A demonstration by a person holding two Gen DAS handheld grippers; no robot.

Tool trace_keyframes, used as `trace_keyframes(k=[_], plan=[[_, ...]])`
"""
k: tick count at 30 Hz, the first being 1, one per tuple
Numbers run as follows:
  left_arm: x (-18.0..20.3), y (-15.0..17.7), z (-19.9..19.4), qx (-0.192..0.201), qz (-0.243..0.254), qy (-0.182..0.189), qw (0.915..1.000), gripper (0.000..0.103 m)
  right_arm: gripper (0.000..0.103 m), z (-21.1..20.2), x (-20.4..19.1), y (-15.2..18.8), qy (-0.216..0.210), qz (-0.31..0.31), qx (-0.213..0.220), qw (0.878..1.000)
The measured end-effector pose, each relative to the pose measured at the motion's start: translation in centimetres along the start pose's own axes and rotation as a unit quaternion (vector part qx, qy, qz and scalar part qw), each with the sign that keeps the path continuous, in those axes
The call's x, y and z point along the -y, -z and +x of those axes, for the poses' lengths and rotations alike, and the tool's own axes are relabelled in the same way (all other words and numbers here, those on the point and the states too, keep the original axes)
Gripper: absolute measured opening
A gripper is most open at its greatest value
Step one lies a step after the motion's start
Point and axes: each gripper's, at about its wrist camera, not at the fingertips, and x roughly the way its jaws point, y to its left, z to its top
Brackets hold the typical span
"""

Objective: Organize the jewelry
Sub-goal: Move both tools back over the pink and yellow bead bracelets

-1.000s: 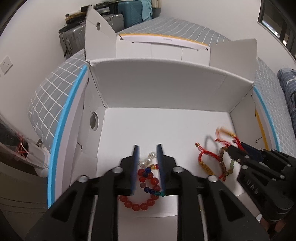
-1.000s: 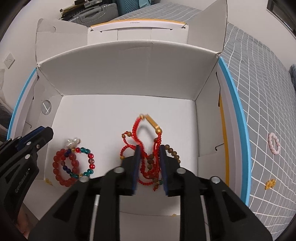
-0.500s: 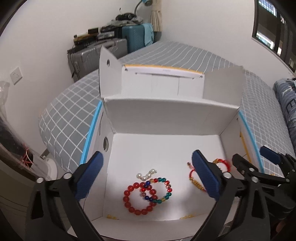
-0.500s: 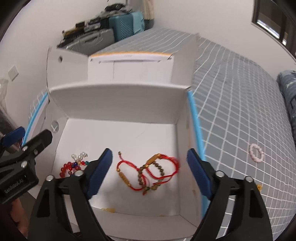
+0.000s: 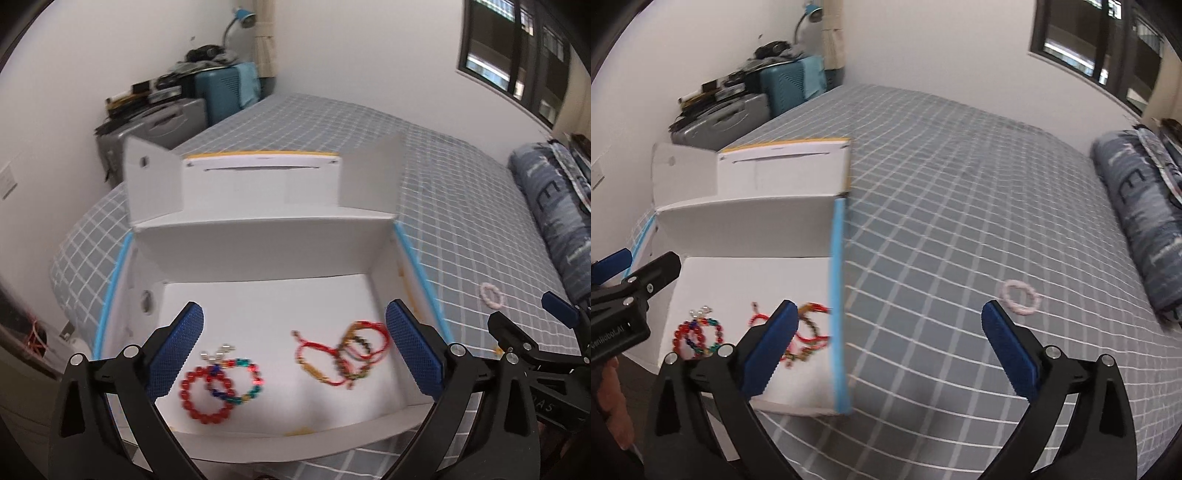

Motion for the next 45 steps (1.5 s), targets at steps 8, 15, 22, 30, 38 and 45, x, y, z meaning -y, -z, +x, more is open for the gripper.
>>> trace_keyframes(k=[8, 15, 22, 30, 38, 45], plan=[[7.4, -0.6, -0.4, 0.005, 0.041, 0.033, 0.9986, 0.097, 0.095, -1.5, 6.8, 2.0, 0.034, 0.036, 0.003, 0.999], [14.1, -0.6, 1.7, -0.012, 0.075, 0.068, 0.9948, 0.097, 0.095, -1.4, 12.0, 4.5, 0.048, 0.068, -0.011, 0.996], [21.0, 0.0, 7.1, -0.047, 0.101, 0.103, 0.9884, 0.097, 0.095, 1.6, 15.8, 7.3, 0.052, 0.082, -0.032, 0.995], [28.3, 1.2, 15.3, -0.089, 0.153, 0.116, 0.9773, 0.097, 0.095, 7.3, 17.5, 9.3, 0.037, 0.07, -0.051, 0.996], [30.8, 1.4, 21.3, -0.109, 0.16, 0.117, 0.9741, 0.097, 0.095, 12.6, 18.7, 11.1, 0.027, 0.06, -0.058, 0.996], [33.0, 2.2, 23.9, -0.118, 0.174, 0.129, 0.9692, 0.096, 0.094, 14.3, 18.6, 11.8, 0.018, 0.05, -0.055, 0.997]])
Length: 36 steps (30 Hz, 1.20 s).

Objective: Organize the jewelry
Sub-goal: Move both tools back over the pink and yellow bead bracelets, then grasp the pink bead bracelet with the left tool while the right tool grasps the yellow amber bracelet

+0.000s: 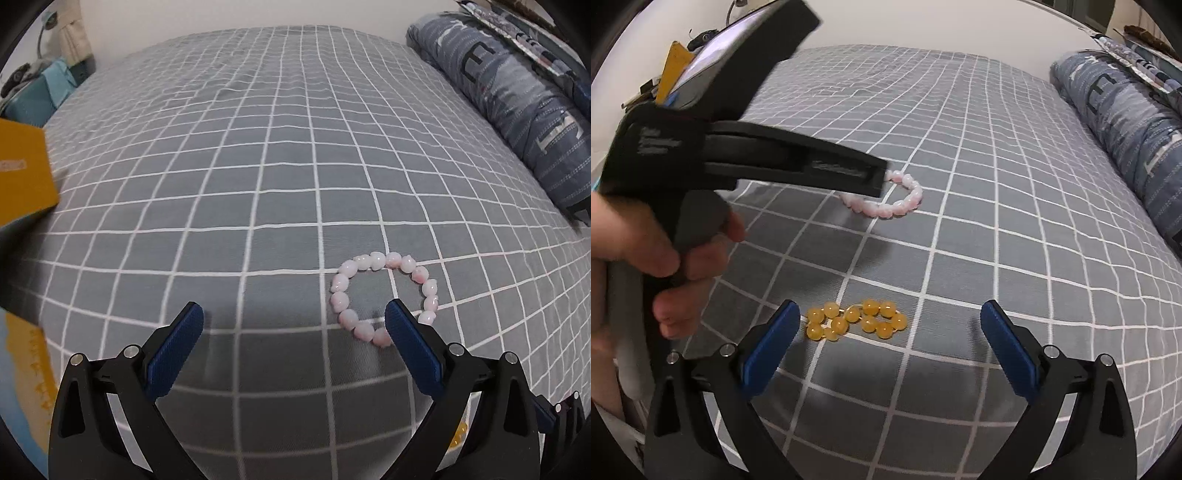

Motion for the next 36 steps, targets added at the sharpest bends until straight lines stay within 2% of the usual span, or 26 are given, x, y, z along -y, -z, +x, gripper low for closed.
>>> trace_keyframes(k=[4, 8, 11, 13, 22, 23, 25, 27, 29, 36], plan=[[-0.3, -0.1, 1.3, 0.001, -0.01, -0.004, 0.9999, 0.096, 0.089, 1.3, -0.4, 0.0, -0.009, -0.006, -0.017, 1.0], [-0.3, -0.1, 1.8, 0.005, -0.008, -0.012, 0.9999, 0.094, 0.084, 1.6, -0.7, 0.0, -0.01, -0.009, -0.017, 1.0], [-0.5, 0.0, 1.6, 0.008, -0.012, -0.02, 0.9997, 0.081, 0.08, 1.4, -1.2, 0.4, -0.012, -0.011, -0.017, 1.0], [-0.5, 0.0, 1.4, 0.008, -0.011, -0.024, 0.9996, 0.068, 0.077, 1.5, -1.3, 0.4, -0.014, -0.014, -0.017, 1.0], [-0.9, 0.2, 0.8, 0.009, -0.007, -0.025, 0.9996, 0.028, 0.057, 1.0, -2.0, 0.7, -0.03, -0.021, -0.014, 0.999], [-0.8, 0.2, 0.8, 0.009, -0.007, -0.025, 0.9996, 0.026, 0.052, 0.9, -2.0, 0.8, -0.032, -0.021, -0.014, 0.999], [-1.0, 0.3, 0.7, 0.01, -0.008, -0.028, 0.9995, 0.012, 0.043, 0.8, -2.2, 0.9, -0.034, -0.023, -0.014, 0.999], [-1.2, 0.3, 0.5, 0.012, -0.015, -0.02, 0.9996, 0.012, 0.026, 0.7, -2.2, 0.8, -0.033, -0.024, -0.014, 0.999], [-1.4, 0.4, 0.4, 0.013, -0.014, -0.018, 0.9997, 0.011, 0.016, 0.6, -2.1, 0.7, -0.032, -0.019, -0.013, 0.999], [-1.3, 0.4, -0.1, 0.016, -0.017, -0.012, 0.9997, 0.01, 0.016, 0.1, -2.3, 1.0, -0.032, -0.017, -0.009, 0.999]])
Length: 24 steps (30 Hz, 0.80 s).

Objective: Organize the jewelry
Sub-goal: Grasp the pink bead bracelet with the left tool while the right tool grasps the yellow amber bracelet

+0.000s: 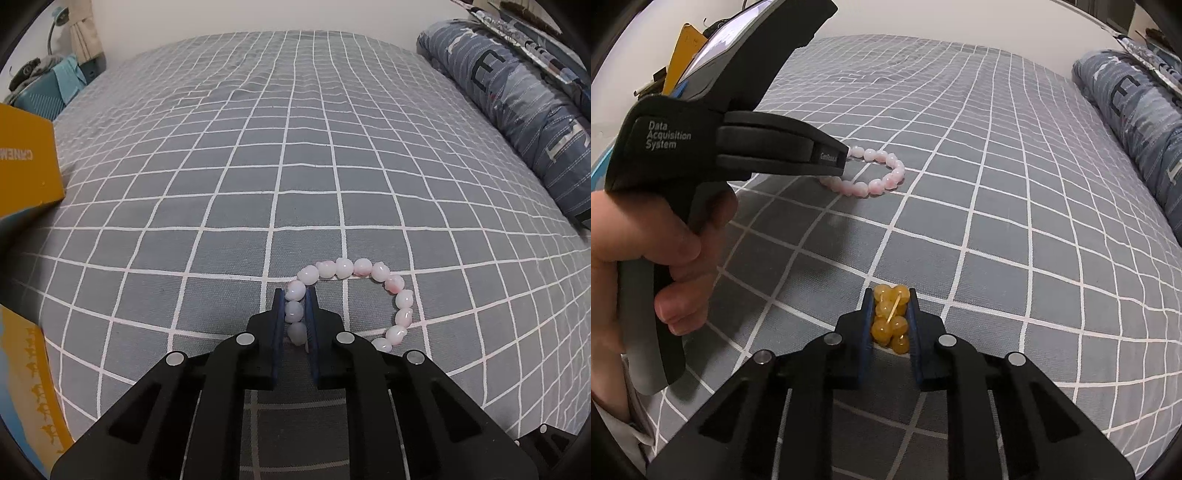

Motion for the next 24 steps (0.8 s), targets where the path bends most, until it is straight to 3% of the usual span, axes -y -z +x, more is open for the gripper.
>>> trace_keyframes(k=[10, 24], plan=[[-0.3, -0.2, -1.1, 0.004, -0.01, 0.015, 0.9998, 0.01, 0.015, -0.7, 1.6, -0.7, 0.012, 0.031, 0.01, 0.999], [0.3, -0.1, -5.6, 0.028, -0.006, 0.025, 0.9993, 0.01, 0.015, -3.9, 2.5, -0.6, 0.022, 0.051, 0.026, 0.998]])
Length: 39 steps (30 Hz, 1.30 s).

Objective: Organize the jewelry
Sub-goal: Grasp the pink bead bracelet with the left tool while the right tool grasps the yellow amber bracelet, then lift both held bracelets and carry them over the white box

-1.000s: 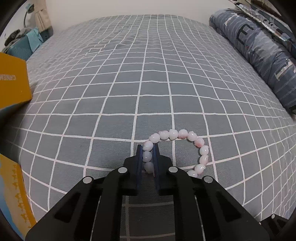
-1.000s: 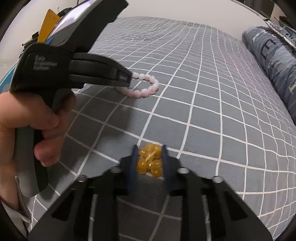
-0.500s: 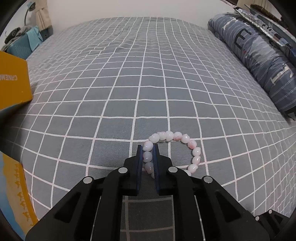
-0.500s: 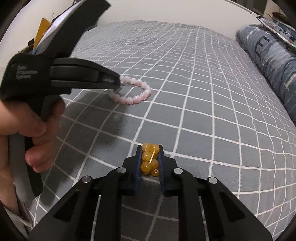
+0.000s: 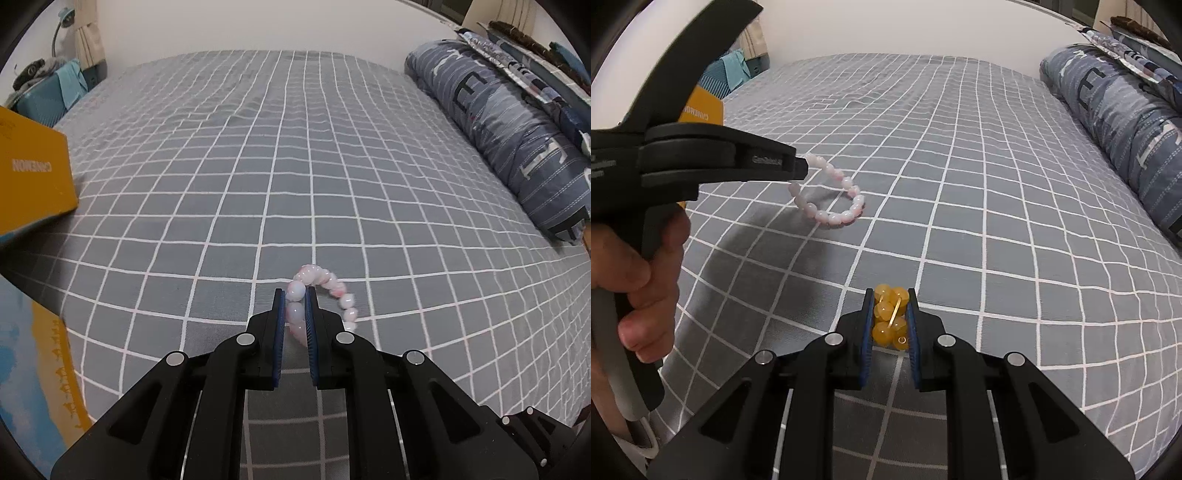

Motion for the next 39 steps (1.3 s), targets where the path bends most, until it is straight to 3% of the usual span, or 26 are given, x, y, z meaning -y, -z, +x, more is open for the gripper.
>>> trace_keyframes(k=[20, 39], plan=[[0.6, 1.3, -6.5, 0.033, 0.016, -0.009, 0.9993, 0.01, 0.015, -4.3, 1.1, -1.3, 0.049, 0.032, 0.026, 0.998], [-1.5, 2.9, -13.9, 0.065, 0.012, -0.026, 0.9975, 0.01, 0.015, -8.3, -1.1, -2.8, 0.051, 0.027, 0.054, 0.997]])
